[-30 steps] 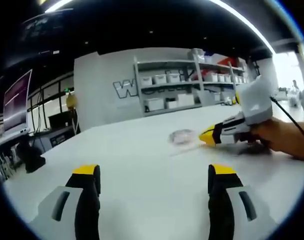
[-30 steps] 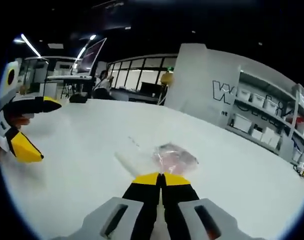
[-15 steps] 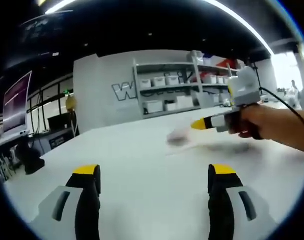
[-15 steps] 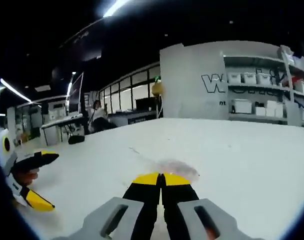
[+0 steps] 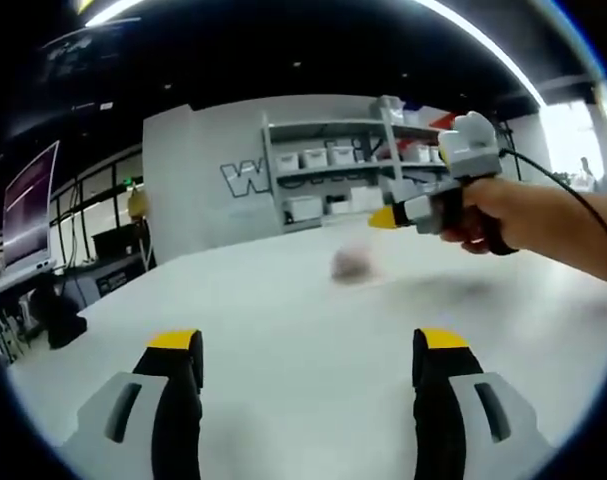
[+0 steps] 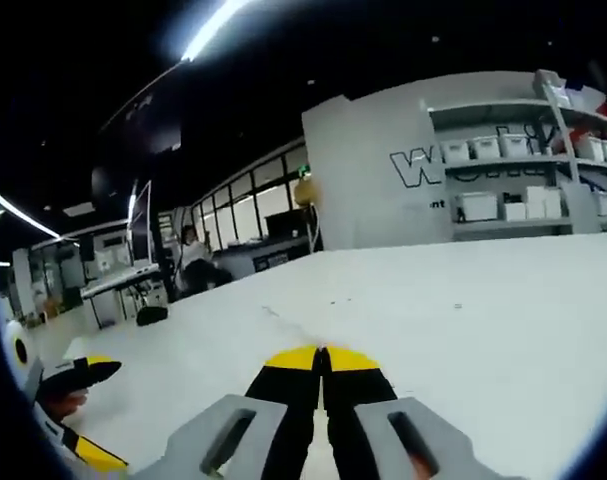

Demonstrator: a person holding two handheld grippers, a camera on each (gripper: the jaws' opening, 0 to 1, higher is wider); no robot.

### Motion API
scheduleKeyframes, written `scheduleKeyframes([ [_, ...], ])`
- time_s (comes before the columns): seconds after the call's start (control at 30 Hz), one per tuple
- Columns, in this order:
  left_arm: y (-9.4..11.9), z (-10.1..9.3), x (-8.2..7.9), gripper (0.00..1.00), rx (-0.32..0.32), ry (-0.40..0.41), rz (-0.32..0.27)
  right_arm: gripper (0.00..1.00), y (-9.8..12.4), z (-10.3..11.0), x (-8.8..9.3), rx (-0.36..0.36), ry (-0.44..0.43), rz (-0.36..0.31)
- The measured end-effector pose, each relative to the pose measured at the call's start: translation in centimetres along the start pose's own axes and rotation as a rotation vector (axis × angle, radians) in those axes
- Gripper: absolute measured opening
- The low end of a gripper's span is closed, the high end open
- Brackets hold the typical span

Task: Open the resealable bag by pulling the two sides of the seal apart until the entire bag opening is separated and visibly accessible.

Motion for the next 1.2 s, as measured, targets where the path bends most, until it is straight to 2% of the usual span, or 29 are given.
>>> scheduleKeyframes([
  [0.4,-0.1,0.3,-0.3,0.86,-0.006,-0.001,0.001,0.0,-0.2,0.7,-2.2,-0.021,-0.097,-0.069],
  [0.57,-0.1,0.2,-0.3,0.86,-0.005,0.001,0.0,0.0,0.4,0.9,-2.1,-0.036,-0.14,-0.088],
  [0.73,-0.1,0.1,-0.4,0.85,-0.004,0.002,-0.001,0.0,1.2,2.0,-2.3,-0.055,-0.146,-0.104],
  [1.2,0.0,0.0,-0.3,0.84,-0.004,0.006,-0.001,0.0,1.9,3.3,-2.0,-0.093,-0.168,-0.114],
])
Point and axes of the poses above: the point that each gripper's makers call its tool centre point, and the gripper's own axes: y roughly backward along the fingers, z roughly to its left, x roughly out of its underside, the point moved 2 cm from there along y, roughly backward along the fingers, and after that the axes turned 3 degrees about -x, right-handed, at the moved point
